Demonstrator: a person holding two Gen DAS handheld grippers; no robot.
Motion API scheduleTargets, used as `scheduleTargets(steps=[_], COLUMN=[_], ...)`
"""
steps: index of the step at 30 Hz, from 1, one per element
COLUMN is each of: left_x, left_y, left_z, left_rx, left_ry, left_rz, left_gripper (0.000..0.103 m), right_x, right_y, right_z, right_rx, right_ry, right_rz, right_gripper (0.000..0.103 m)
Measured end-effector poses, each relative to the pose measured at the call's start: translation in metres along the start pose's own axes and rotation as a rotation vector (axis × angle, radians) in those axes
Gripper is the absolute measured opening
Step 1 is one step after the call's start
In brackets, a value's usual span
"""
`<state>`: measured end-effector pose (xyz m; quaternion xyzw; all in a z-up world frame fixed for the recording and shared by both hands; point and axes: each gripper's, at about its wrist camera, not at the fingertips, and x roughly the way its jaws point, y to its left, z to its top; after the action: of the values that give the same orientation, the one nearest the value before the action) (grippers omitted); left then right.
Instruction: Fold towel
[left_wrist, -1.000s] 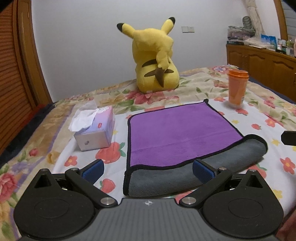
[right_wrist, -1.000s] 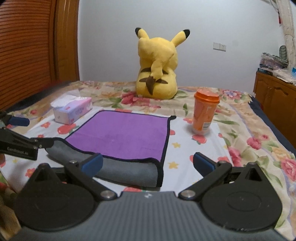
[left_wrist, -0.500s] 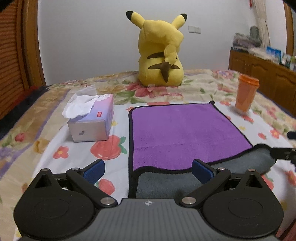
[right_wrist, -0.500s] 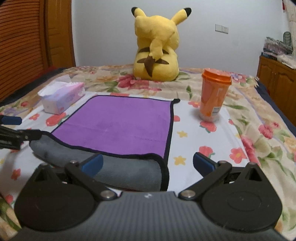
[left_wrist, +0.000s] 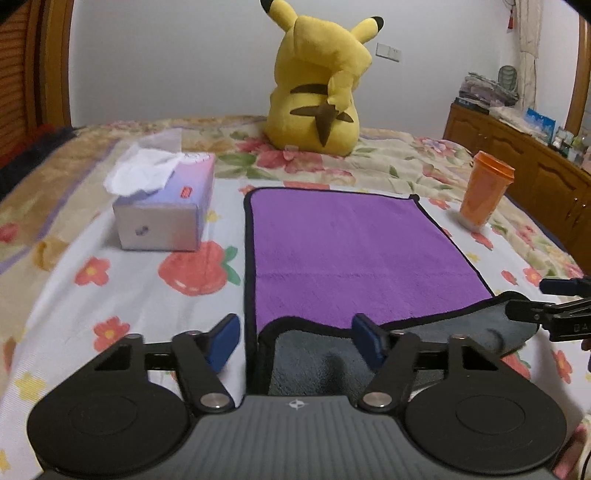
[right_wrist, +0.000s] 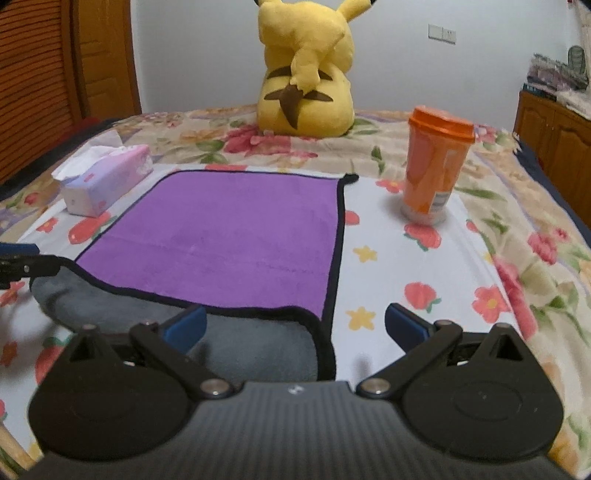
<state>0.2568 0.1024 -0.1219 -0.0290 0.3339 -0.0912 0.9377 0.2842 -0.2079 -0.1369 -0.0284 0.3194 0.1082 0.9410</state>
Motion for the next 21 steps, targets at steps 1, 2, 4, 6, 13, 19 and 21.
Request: scheduleTargets(steps=[1, 2, 4, 6, 13, 19, 21], left_x=[0.001, 0.002, 0.005, 0.007, 0.009, 0.011, 0.01], left_y=[0.0, 0.001, 0.002, 0.004, 0.002, 0.005, 0.006], left_z=[0.0, -0.001, -0.002, -0.004, -0.01, -0.012, -0.012], left_rx=[0.001, 0.002, -0.001, -0.004, 0.028, 0.005, 0.0], left_ry=[0.004, 0.008, 0.021, 0.037, 0.077, 0.096, 0.093], left_rz=[-0.002, -0.002, -0.006, -0.011, -0.008, -0.017, -0.01], left_gripper=[0.065, 0.064, 0.06, 0.055, 0.037, 0.017, 0.012], right_x=[0.002, 0.004, 0.007, 0.009, 0.015, 0.015, 0.013], right_y=[-0.001, -0.002, -0.002, -0.002, -0.017, -0.024, -0.023], right_z=[0.0, 0.0, 0.0, -0.001, -0.004, -0.004, -0.003], right_rx=[0.007, 0.014, 0.022, 0.025, 0.101, 0.139, 0.127], right_ry=[0.01, 0.017, 0.04, 0.05, 0.112, 0.151, 0.157], right_rz=[0.005, 0.012, 0.026, 0.026, 0.076, 0.124, 0.127], right_gripper=[0.099, 0.089, 0.085, 0.085, 0.078, 0.056, 0.049])
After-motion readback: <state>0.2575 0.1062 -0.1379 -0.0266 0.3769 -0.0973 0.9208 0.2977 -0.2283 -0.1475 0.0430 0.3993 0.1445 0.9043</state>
